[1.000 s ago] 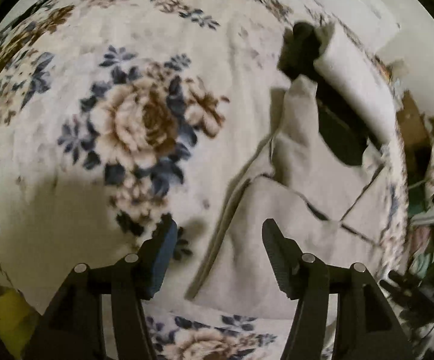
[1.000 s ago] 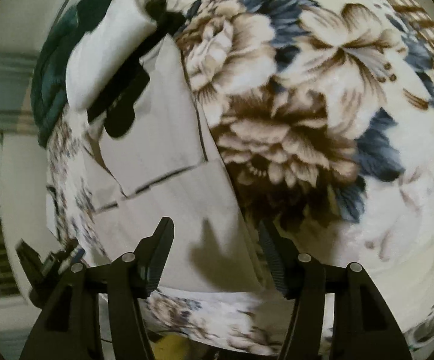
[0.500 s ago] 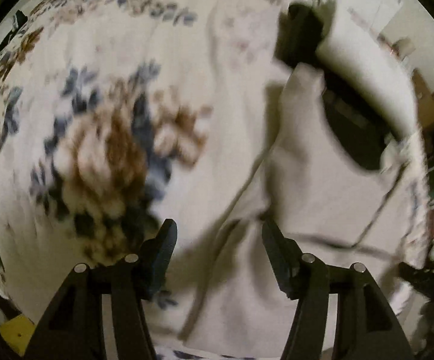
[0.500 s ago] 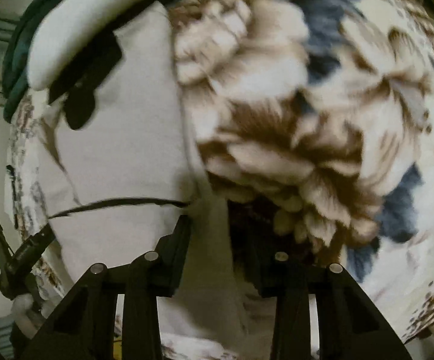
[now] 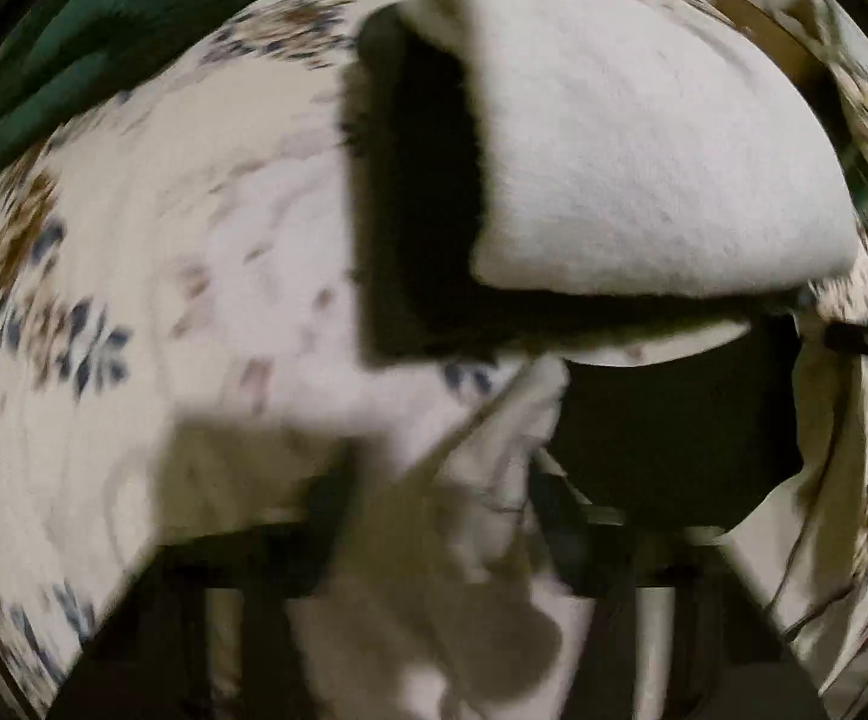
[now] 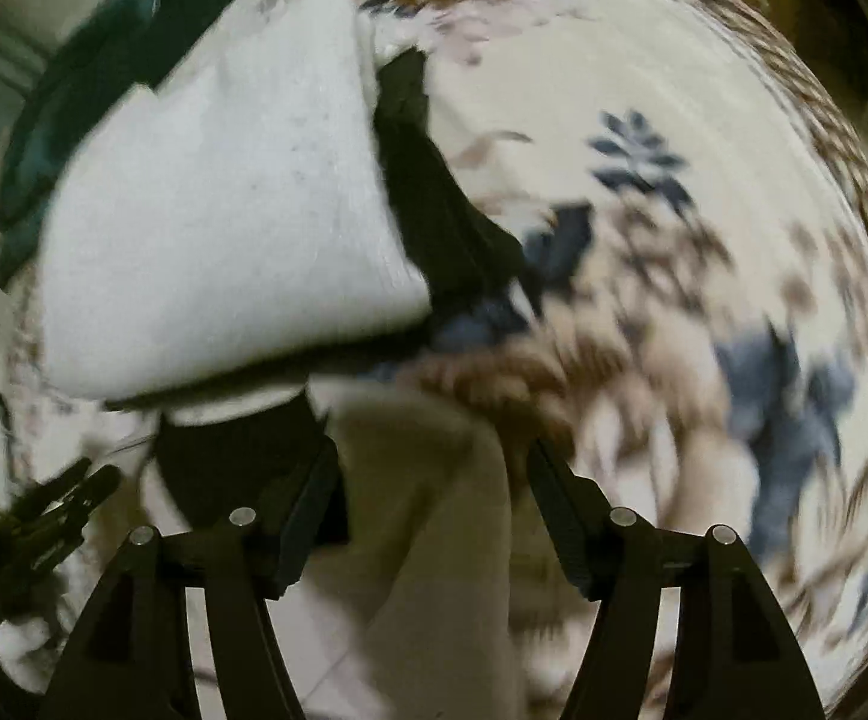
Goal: Fold small clothes
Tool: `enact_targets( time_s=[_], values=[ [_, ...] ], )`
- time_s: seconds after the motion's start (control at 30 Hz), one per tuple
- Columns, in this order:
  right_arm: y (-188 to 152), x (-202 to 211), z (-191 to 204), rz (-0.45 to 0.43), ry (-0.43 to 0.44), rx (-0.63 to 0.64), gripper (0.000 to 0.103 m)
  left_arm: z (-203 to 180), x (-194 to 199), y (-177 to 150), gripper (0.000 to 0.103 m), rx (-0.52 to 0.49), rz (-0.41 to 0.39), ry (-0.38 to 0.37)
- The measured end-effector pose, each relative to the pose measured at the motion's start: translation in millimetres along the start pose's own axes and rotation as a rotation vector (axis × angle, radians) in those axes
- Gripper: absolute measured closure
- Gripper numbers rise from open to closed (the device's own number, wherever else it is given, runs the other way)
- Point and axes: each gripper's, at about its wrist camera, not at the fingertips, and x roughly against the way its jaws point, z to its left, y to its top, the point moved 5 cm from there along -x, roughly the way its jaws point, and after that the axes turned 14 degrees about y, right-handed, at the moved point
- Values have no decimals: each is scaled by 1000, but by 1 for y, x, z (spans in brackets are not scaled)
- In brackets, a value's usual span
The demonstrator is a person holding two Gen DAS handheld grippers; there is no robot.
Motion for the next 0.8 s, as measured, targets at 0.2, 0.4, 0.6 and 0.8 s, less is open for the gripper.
enact_targets(
  time_s=[0.2,0.4,0.6,0.8],
  values=[
    [15,-13,15,28,-12,76,99,14,21,-7,97,68,-73,-46],
    [-4,40,32,-72,57,67,99,43,90,-36,97,148,-183,-66],
    [-82,109,41,-139,128,76,99,53,144,-106,97,222,-171,-86],
    [-204,138,8,-87,113,19,99,35,141,-205,96,249,17,-95]
  ],
)
